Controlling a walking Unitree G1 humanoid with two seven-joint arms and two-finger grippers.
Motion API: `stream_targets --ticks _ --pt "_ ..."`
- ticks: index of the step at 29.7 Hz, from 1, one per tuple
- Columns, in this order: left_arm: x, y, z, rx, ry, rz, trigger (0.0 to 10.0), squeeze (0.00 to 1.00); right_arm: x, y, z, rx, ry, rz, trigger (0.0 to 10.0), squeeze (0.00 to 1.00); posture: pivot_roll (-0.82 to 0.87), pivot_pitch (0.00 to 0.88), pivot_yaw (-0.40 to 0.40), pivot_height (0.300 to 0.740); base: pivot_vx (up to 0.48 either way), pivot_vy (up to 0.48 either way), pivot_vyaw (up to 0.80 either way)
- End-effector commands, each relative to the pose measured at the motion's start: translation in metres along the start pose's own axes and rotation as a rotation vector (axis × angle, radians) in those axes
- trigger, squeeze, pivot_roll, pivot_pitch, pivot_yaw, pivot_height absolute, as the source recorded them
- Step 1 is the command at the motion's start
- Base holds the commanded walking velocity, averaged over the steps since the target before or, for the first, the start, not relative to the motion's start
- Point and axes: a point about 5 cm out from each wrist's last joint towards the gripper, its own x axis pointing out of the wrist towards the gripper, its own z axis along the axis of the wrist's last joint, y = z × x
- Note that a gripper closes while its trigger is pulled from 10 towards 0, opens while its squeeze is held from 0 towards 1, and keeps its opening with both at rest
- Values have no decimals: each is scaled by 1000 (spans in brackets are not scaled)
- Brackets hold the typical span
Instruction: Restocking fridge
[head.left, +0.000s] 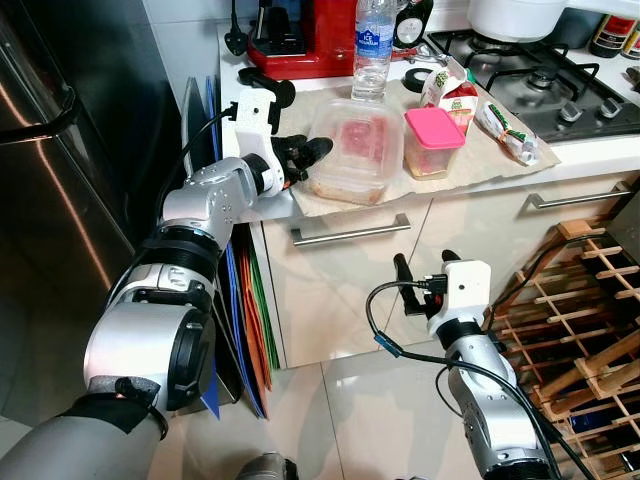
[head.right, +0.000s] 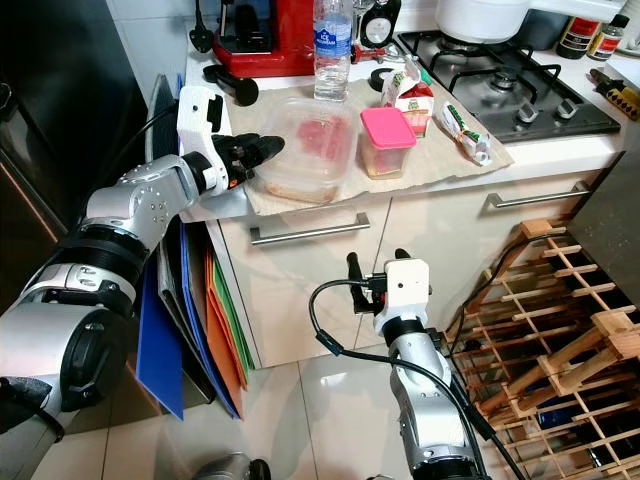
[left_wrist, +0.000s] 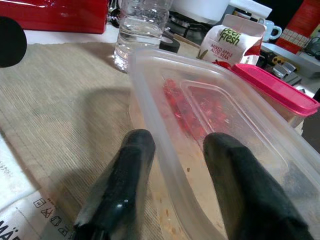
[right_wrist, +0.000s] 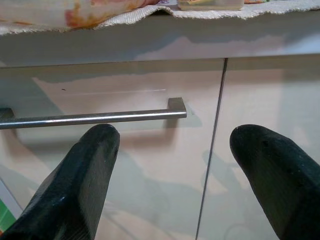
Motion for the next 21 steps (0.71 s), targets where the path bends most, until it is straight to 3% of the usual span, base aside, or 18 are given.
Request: stream_targets --ticks 1,4,7,21 --pt "-2 2 -4 -41 3 7 0 0 -1 0 -5 -1 28 -3 10000 0 71 46 47 740 0 0 0" --pt "-2 3 -3 -72 -2 12 0 0 -2 0 -5 -2 29 -3 10000 0 71 46 47 740 0 0 0" --pt "-4 11 3 -174 -45 83 0 0 -2 -1 -5 -2 32 -7 10000 0 68 50 49 740 0 0 0" --pt "-14 31 22 -163 -182 271 0 0 -3 -1 -6 -2 35 -11 10000 0 65 52 49 740 0 0 0"
